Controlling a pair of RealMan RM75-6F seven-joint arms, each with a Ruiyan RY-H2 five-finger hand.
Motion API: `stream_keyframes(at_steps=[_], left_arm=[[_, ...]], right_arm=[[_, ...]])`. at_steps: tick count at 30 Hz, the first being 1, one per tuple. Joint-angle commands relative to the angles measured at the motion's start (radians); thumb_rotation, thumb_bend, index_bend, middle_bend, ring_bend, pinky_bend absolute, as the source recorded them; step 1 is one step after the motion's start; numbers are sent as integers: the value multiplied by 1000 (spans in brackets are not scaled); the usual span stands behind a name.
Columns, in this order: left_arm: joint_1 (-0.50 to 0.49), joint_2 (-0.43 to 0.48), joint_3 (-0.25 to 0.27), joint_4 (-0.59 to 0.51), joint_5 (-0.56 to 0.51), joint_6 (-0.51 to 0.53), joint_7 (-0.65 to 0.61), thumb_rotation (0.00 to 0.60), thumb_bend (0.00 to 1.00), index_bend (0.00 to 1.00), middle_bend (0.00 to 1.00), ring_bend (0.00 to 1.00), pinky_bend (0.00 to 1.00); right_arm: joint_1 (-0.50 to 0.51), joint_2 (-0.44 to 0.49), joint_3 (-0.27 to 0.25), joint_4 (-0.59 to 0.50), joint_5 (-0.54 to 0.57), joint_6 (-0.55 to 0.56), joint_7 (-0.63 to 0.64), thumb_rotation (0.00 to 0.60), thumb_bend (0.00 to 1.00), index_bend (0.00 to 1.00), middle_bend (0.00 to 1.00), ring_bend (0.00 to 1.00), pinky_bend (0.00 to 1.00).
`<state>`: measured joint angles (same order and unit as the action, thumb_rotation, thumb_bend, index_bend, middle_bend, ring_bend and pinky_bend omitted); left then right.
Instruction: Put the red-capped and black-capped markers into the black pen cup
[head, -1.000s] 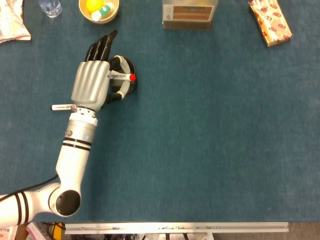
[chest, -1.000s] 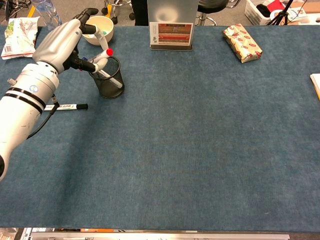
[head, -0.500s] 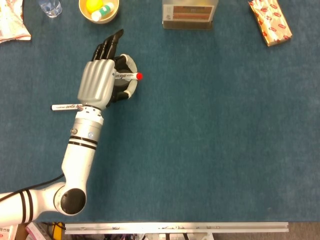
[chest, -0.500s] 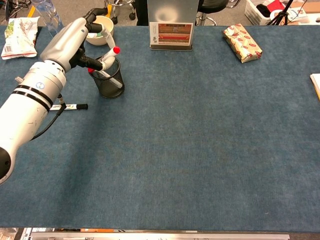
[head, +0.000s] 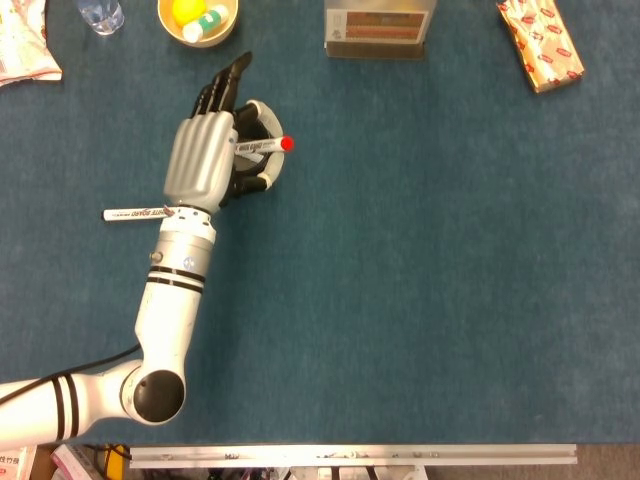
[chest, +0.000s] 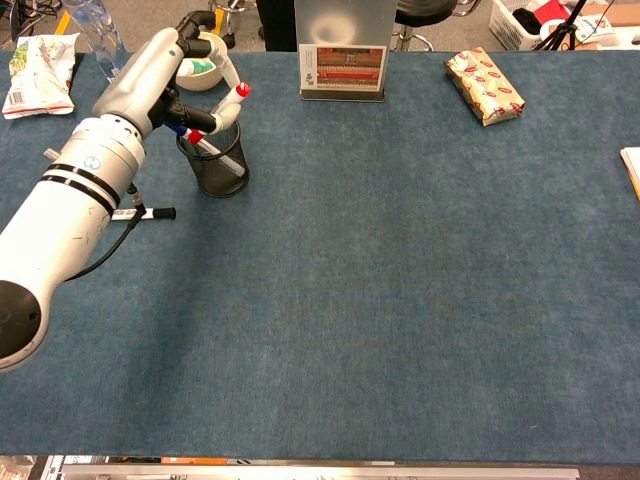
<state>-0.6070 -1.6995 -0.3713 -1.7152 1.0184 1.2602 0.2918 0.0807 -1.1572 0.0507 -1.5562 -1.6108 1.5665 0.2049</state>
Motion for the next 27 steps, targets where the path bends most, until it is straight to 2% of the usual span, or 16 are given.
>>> stream_keyframes(at_steps=[1, 10, 23, 25, 27], left_arm=[[3, -9, -29, -4, -24, 15, -36, 600, 343, 622, 18, 0, 98], [13, -15, -63, -11, -55, 35, -105, 600, 354, 626, 21, 0, 98], [31, -4, -83, -21, -152, -12, -198, 600, 358, 625, 21, 0, 98], [33, 2, -82, -24, -154, -22, -211, 600, 358, 610, 21, 0, 98], [34, 9, -76, -24, -147, -32, -220, 600, 358, 552, 18, 0, 98]], right_arm=[[1, 0, -1, -1, 1, -3, -2, 600, 0, 239, 265, 171, 411], [3, 0, -5, -5, 2, -12, -13, 600, 0, 239, 265, 171, 411], [2, 2, -4, -5, 5, -13, -11, 600, 0, 239, 265, 171, 411], [3, 2, -4, -5, 5, -14, -12, 600, 0, 239, 265, 171, 411], [3, 2, -5, -5, 5, -15, -12, 600, 0, 239, 265, 171, 411]])
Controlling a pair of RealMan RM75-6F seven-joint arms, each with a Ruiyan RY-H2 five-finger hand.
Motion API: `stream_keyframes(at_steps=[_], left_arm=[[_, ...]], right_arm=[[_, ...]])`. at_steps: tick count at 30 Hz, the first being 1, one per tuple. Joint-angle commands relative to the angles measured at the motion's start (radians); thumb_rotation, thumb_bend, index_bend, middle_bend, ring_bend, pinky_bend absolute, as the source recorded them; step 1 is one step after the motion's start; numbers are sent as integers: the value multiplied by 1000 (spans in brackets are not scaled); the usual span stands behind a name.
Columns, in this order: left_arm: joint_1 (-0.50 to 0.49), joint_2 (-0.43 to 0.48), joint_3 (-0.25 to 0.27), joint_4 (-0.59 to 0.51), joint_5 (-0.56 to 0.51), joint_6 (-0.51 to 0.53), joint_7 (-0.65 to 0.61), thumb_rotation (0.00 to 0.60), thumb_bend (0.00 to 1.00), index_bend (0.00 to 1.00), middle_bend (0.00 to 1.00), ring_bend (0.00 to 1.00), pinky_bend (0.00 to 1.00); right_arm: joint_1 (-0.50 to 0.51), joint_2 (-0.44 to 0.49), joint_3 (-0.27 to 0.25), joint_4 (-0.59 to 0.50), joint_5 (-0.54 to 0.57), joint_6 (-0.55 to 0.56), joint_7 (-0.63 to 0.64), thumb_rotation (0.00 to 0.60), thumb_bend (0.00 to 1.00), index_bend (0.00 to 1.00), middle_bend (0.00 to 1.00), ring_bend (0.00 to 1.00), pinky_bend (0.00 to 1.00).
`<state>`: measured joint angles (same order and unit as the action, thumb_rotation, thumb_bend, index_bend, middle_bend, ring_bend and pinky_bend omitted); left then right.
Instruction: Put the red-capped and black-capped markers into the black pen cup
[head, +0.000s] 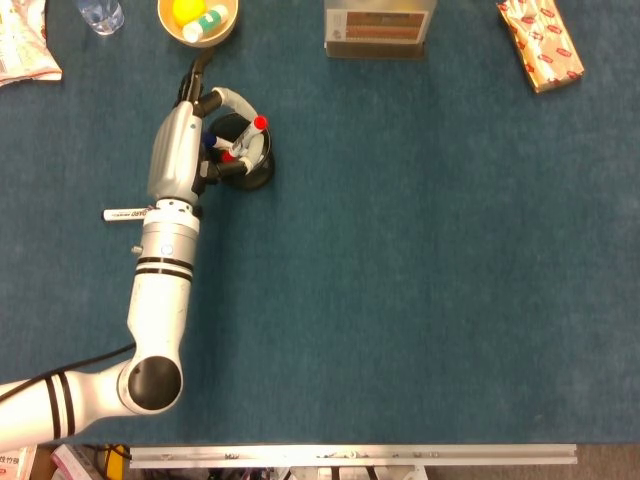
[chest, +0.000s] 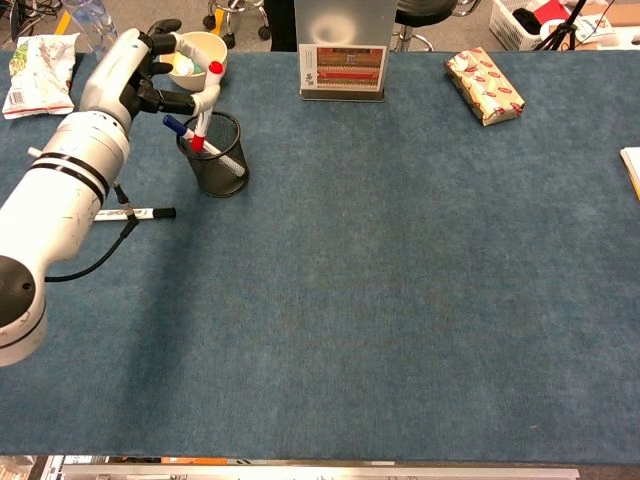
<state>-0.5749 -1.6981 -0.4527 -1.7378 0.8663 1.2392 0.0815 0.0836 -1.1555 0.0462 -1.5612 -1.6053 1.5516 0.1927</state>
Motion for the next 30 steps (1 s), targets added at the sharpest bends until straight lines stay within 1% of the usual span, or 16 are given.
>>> stream_keyframes(at_steps=[1, 4, 6, 7, 11, 13, 16, 18, 19, 20, 22, 24, 26, 28, 30], left_arm=[[2, 14, 10, -4, 7, -23, -18, 600, 358, 496, 12, 0, 98], [4, 31, 18, -15, 10, -48, -35, 600, 358, 322, 0, 0, 98], [4, 38, 22, -16, 10, -58, -41, 600, 358, 253, 0, 0, 99], [4, 41, 24, -16, 10, -60, -43, 600, 354, 225, 0, 0, 99], [5, 44, 26, -13, 13, -62, -60, 600, 296, 170, 0, 0, 98], [7, 46, 28, -12, 15, -63, -69, 600, 285, 152, 0, 0, 98], [10, 60, 36, -17, 16, -64, -65, 600, 282, 151, 0, 0, 98], [13, 84, 54, -28, 15, -60, -29, 600, 283, 172, 0, 0, 98], [14, 96, 65, -34, 18, -57, -5, 600, 283, 199, 0, 0, 98], [14, 110, 78, -38, 25, -54, 22, 600, 283, 221, 0, 0, 98], [14, 136, 110, -47, 47, -42, 84, 600, 283, 297, 0, 0, 98], [14, 163, 153, -57, 76, -29, 159, 600, 283, 339, 0, 0, 98], [12, 189, 189, -70, 96, -25, 223, 600, 283, 358, 0, 0, 97], [11, 221, 217, -90, 92, -40, 268, 600, 292, 383, 0, 0, 95], [12, 246, 229, -110, 78, -51, 289, 600, 316, 392, 0, 0, 94]], right_arm=[[0, 0, 0, 0, 0, 0, -1, 600, 0, 239, 265, 171, 411], [0, -1, 0, 0, 0, 0, -2, 600, 0, 239, 265, 171, 411], [0, 0, 0, 0, -1, 1, -2, 600, 0, 239, 265, 171, 411], [0, -1, 0, 0, -1, 1, -2, 600, 0, 239, 265, 171, 411], [0, -1, -1, 0, -2, 1, -2, 600, 0, 239, 265, 171, 411], [0, -1, -1, 0, -2, 0, -2, 600, 0, 239, 265, 171, 411], [0, 0, -1, 0, -1, -1, -1, 600, 0, 239, 265, 171, 411], [0, 0, -1, 0, -1, 0, 0, 600, 0, 239, 265, 171, 411], [0, 0, -2, 0, -1, 0, 0, 600, 0, 239, 265, 171, 411], [-1, 0, -2, 0, -1, 0, 0, 600, 0, 239, 265, 171, 411], [-1, 1, -2, -1, -3, 1, -1, 600, 0, 239, 265, 171, 411], [-2, 1, -3, -4, -7, 7, -2, 600, 0, 239, 265, 171, 411], [-5, 1, -2, -6, -10, 14, -3, 600, 0, 239, 265, 171, 411], [-7, 2, -1, -7, -11, 20, -2, 600, 0, 239, 265, 171, 411], [-8, 4, 0, -7, -11, 23, 0, 600, 0, 239, 265, 171, 411]])
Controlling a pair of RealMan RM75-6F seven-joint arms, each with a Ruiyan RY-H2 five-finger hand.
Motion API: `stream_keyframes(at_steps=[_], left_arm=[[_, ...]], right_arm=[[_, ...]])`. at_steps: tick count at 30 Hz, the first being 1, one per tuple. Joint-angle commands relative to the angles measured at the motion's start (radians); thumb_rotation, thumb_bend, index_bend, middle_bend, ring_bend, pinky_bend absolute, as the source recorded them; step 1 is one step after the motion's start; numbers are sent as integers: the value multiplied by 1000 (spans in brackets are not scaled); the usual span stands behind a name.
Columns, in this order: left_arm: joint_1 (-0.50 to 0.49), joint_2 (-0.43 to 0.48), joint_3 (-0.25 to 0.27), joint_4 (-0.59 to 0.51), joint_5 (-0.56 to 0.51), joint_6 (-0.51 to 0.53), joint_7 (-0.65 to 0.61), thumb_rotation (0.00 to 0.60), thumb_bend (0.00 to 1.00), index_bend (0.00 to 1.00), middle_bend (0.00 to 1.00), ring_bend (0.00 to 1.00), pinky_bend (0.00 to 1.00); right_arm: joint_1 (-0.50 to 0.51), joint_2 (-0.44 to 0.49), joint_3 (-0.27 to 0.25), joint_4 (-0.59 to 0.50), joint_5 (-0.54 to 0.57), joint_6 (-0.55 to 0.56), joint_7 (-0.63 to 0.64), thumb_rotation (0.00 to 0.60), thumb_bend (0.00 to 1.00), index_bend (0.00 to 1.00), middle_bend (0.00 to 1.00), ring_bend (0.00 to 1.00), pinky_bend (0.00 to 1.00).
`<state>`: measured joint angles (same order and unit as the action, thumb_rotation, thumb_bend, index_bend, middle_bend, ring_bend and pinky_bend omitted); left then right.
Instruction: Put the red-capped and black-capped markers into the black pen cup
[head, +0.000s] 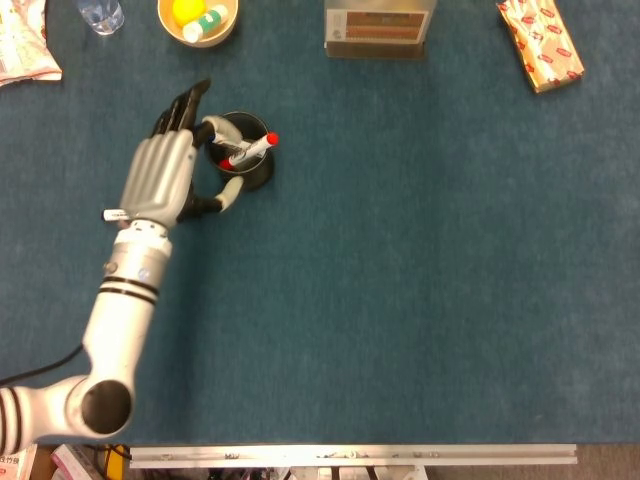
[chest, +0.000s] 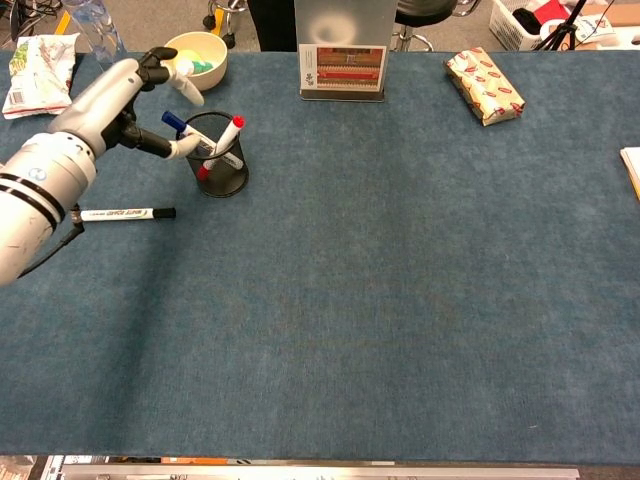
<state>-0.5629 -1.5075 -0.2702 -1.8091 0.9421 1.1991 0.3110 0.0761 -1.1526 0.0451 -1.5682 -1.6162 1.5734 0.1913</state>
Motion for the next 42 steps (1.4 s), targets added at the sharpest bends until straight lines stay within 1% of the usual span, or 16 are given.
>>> stream_keyframes(at_steps=[1, 5, 9, 12, 17, 21, 33, 37, 42], left_arm=[[0, 70, 51, -46, -8, -17, 69, 600, 331, 392, 0, 0, 94], [-7, 118, 72, -62, -53, -38, 122, 600, 338, 391, 0, 0, 94], [-29, 163, 94, -99, -165, -53, 221, 600, 339, 391, 0, 0, 94], [-47, 165, 112, -102, -209, -39, 284, 600, 338, 387, 0, 0, 93], [-69, 162, 130, -85, -254, -62, 313, 600, 339, 378, 0, 0, 82], [-83, 152, 136, -57, -287, -71, 321, 600, 339, 376, 0, 0, 81], [-101, 115, 140, 36, -363, -108, 284, 600, 339, 384, 0, 0, 81], [-108, 105, 151, 69, -382, -134, 278, 600, 339, 384, 0, 0, 82], [-109, 95, 152, 101, -392, -148, 256, 600, 339, 384, 0, 0, 81]], right_arm=[[-1, 1, 2, 0, 1, 1, 3, 600, 0, 239, 265, 171, 411], [0, 2, 2, 1, 3, -1, 4, 600, 0, 239, 265, 171, 411], [1, 1, 1, 1, 3, -4, 0, 600, 0, 239, 265, 171, 411], [1, 0, 0, 1, 3, -6, -4, 600, 0, 239, 265, 171, 411], [1, 1, 2, 1, 4, -5, -1, 600, 0, 239, 265, 171, 411], [1, 2, 2, 1, 5, -6, 2, 600, 0, 239, 265, 171, 411], [3, 1, 1, 1, 6, -12, -4, 600, 0, 239, 265, 171, 411], [2, 1, 2, 1, 7, -11, -3, 600, 0, 239, 265, 171, 411], [3, 2, 1, 2, 7, -13, -2, 600, 0, 239, 265, 171, 411]])
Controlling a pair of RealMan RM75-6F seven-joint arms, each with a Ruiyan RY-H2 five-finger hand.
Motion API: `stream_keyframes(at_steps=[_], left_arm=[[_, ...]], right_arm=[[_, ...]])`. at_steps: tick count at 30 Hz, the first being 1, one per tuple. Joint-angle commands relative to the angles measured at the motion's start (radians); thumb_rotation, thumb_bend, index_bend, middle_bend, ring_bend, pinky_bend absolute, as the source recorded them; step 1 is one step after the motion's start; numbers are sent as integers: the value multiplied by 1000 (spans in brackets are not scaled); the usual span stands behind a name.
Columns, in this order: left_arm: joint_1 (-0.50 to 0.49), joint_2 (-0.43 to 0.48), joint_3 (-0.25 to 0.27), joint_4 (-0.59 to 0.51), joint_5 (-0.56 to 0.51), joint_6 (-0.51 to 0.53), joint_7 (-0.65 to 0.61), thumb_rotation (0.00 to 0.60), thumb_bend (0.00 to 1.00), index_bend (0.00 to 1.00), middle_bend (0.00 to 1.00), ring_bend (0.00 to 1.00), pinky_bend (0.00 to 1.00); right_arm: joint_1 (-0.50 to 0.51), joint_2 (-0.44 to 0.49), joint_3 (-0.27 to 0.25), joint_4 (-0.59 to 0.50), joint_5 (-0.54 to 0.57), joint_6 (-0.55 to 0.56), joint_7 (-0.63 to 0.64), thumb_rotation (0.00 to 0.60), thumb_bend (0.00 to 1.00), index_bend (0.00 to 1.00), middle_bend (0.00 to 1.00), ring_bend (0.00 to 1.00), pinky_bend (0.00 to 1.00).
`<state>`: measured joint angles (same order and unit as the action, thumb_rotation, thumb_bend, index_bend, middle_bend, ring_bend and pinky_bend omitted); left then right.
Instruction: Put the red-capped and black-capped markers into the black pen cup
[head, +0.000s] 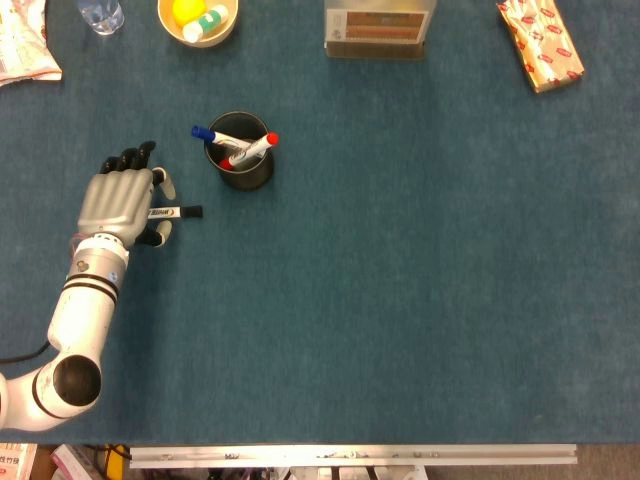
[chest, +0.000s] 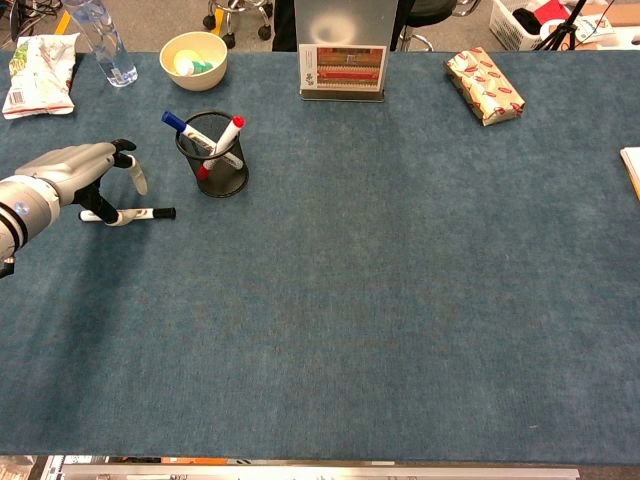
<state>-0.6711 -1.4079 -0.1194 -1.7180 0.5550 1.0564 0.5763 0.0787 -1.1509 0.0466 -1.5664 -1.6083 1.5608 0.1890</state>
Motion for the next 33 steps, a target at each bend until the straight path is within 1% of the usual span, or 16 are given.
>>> stream_keyframes(at_steps=[1, 17, 33], left_arm=[[-2, -6, 1, 14, -7, -7, -11, 600, 339, 384, 0, 0, 81], [-8, -38, 13, 56, -32, -6, -23, 600, 340, 384, 0, 0, 81], [14, -95, 32, 112, 27, 40, -27, 600, 340, 393, 0, 0, 81]], right_arm=[[0, 0, -1, 0, -1, 0, 0, 600, 0, 239, 265, 171, 411], [0, 0, -2, -1, -2, -2, -3, 600, 0, 239, 265, 171, 411], [-1, 0, -2, -1, -3, 1, -2, 600, 0, 239, 265, 171, 411]])
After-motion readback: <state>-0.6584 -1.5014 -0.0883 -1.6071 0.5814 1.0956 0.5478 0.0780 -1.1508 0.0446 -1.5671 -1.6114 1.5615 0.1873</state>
